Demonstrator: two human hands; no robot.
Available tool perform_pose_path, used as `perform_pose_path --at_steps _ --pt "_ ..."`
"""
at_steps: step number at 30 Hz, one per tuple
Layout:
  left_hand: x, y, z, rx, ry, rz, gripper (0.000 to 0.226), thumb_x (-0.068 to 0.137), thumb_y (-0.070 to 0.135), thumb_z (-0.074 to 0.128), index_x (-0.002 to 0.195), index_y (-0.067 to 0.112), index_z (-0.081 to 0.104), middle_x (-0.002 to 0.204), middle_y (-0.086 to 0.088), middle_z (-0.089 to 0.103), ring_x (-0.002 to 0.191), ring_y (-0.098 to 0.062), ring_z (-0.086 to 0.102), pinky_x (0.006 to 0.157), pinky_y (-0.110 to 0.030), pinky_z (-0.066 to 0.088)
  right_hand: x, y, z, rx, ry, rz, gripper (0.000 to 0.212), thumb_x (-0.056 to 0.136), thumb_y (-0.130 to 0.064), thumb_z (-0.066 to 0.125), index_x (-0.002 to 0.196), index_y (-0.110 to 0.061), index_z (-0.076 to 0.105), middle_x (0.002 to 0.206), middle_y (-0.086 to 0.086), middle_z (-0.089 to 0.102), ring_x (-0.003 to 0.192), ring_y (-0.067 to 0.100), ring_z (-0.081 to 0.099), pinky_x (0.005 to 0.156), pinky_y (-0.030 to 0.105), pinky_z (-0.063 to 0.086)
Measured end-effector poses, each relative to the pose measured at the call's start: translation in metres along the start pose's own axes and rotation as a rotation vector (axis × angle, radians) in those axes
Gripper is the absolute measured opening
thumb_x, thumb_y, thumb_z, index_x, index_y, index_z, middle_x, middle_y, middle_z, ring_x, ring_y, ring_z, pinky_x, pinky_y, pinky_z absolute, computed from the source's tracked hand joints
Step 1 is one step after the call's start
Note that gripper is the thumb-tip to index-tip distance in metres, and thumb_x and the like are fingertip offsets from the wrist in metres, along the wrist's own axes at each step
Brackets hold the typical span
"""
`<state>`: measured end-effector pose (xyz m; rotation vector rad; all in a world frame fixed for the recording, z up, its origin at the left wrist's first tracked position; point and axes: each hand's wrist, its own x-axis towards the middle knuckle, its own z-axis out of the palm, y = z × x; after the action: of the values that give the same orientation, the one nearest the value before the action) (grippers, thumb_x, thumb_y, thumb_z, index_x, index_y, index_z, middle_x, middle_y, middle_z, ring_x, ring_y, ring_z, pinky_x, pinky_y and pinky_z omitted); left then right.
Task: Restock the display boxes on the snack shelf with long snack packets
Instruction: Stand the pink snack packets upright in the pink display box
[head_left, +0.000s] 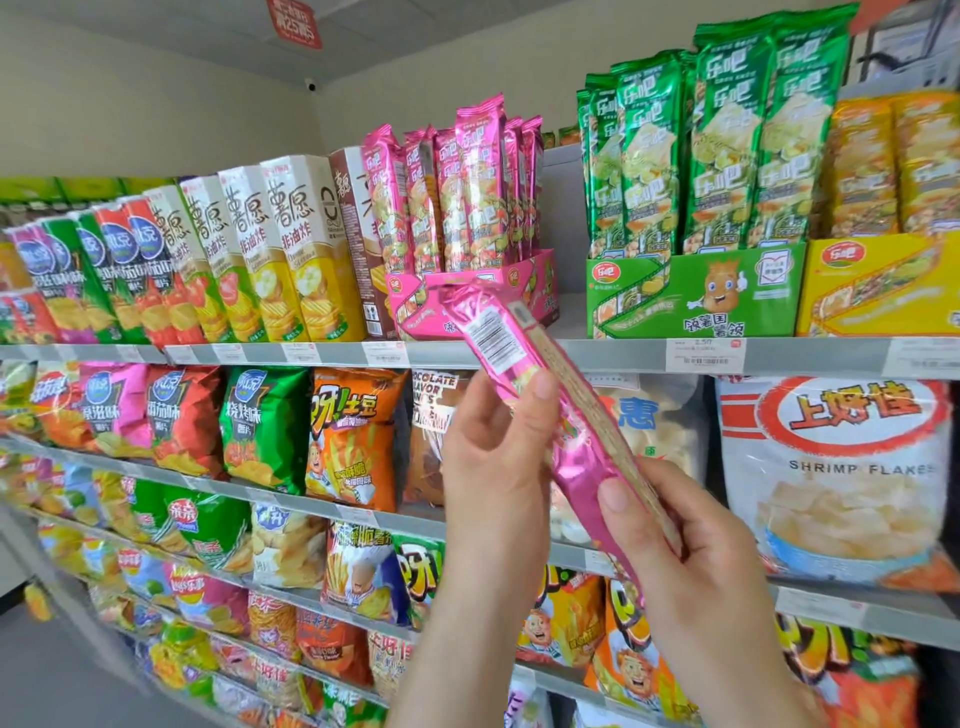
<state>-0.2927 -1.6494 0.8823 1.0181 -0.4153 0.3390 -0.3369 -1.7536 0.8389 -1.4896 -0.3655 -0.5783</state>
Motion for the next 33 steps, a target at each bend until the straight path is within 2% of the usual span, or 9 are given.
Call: perform_pose_path --at_steps 3,8,12,15,18,24,27,30,33 --pt "-0.012 -0.01 -0.003 0.039 -0.031 -0.039 0.031 0.077 0.039 0.074 0.102 0.021 0.072 0.093 -0.002 0.072 0.084 -0.021 0.066 0.079 -0.04 0.054 -0.003 -0.001 0.001 0.0 0.015 0.008 0.027 0.077 -0.062 0.057 0.098 -0.05 0.069 0.082 -0.004 0.072 0.071 0.015 0.065 0.058 0.014 0.05" --pt "-0.031 -0.021 -0.005 0.048 -0.08 -0.117 0.051 0.073 0.048 0.081 0.108 0.012 0.071 0.099 -0.006 0.073 0.088 -0.019 0.068 0.076 -0.03 0.055 -0.004 -0.002 0.0 0.009 0.033 0.002 0.028 0.082 -0.057 0.056 0.101 -0.041 0.069 0.086 -0.007 0.072 0.072 0.003 0.066 0.06 0.011 0.049" --pt "-0.032 -0.02 -0.009 0.061 -0.051 -0.085 0.04 0.077 0.041 0.078 0.107 0.015 0.073 0.104 -0.007 0.074 0.094 -0.02 0.07 0.081 -0.029 0.055 -0.007 0.003 -0.004 0.174 -0.066 0.158 0.033 0.086 -0.062 0.05 0.106 -0.045 0.069 0.096 -0.014 0.074 0.084 0.002 0.07 0.066 0.01 0.052" --pt "-0.03 -0.016 -0.014 0.059 -0.057 -0.068 0.034 0.078 0.044 0.077 0.101 0.019 0.075 0.095 -0.002 0.074 0.082 -0.016 0.069 0.072 -0.027 0.056 -0.006 0.005 -0.012 0.419 -0.225 0.43 0.05 0.08 -0.066 0.061 0.11 -0.027 0.071 0.084 0.011 0.071 0.064 0.024 0.068 0.05 0.029 0.053" --pt "-0.03 -0.014 -0.016 0.032 -0.061 -0.091 0.034 0.081 0.044 0.073 0.1 0.016 0.073 0.085 -0.002 0.072 0.071 -0.016 0.066 0.063 -0.025 0.055 -0.004 0.008 -0.02 0.568 -0.4 0.563 0.051 0.079 -0.058 0.072 0.106 -0.014 0.071 0.077 0.021 0.067 0.052 0.026 0.064 0.042 0.024 0.048" --pt "-0.03 -0.015 -0.017 -0.14 -0.151 -0.145 0.052 0.07 0.038 0.084 0.11 0.01 0.067 0.097 -0.005 0.072 0.087 -0.017 0.069 0.078 -0.028 0.056 -0.009 0.013 -0.01 0.62 -0.275 0.542 0.052 0.074 -0.06 0.071 0.095 -0.012 0.071 0.062 0.016 0.058 0.035 0.016 0.048 0.038 0.019 0.038" --pt "-0.035 -0.017 -0.02 -0.103 -0.237 -0.183 0.053 0.074 0.033 0.082 0.119 0.012 0.062 0.094 -0.003 0.072 0.076 -0.015 0.069 0.065 -0.025 0.057 -0.009 0.012 -0.003 0.662 -0.179 0.496 0.054 0.072 -0.06 0.072 0.095 -0.011 0.072 0.06 0.016 0.055 0.034 0.015 0.047 0.036 0.019 0.038" --pt "-0.038 -0.017 -0.024 0.013 -0.239 -0.225 0.044 0.085 0.035 0.073 0.122 0.015 0.061 0.089 -0.005 0.068 0.053 -0.013 0.061 0.043 -0.026 0.05 -0.01 0.011 0.001 0.446 -0.124 0.347 0.047 0.078 -0.061 0.063 0.098 -0.019 0.073 0.061 0.01 0.06 0.043 0.019 0.053 0.039 0.022 0.04" --pt "-0.039 -0.017 -0.026 0.148 -0.215 -0.18 0.036 0.092 0.041 0.063 0.121 0.02 0.065 0.092 -0.007 0.067 0.066 -0.025 0.058 0.05 -0.032 0.051 -0.013 0.013 0.004 0.14 -0.011 0.175 0.047 0.075 -0.071 0.062 0.095 -0.029 0.068 0.064 0.008 0.06 0.049 0.015 0.057 0.045 0.021 0.043"
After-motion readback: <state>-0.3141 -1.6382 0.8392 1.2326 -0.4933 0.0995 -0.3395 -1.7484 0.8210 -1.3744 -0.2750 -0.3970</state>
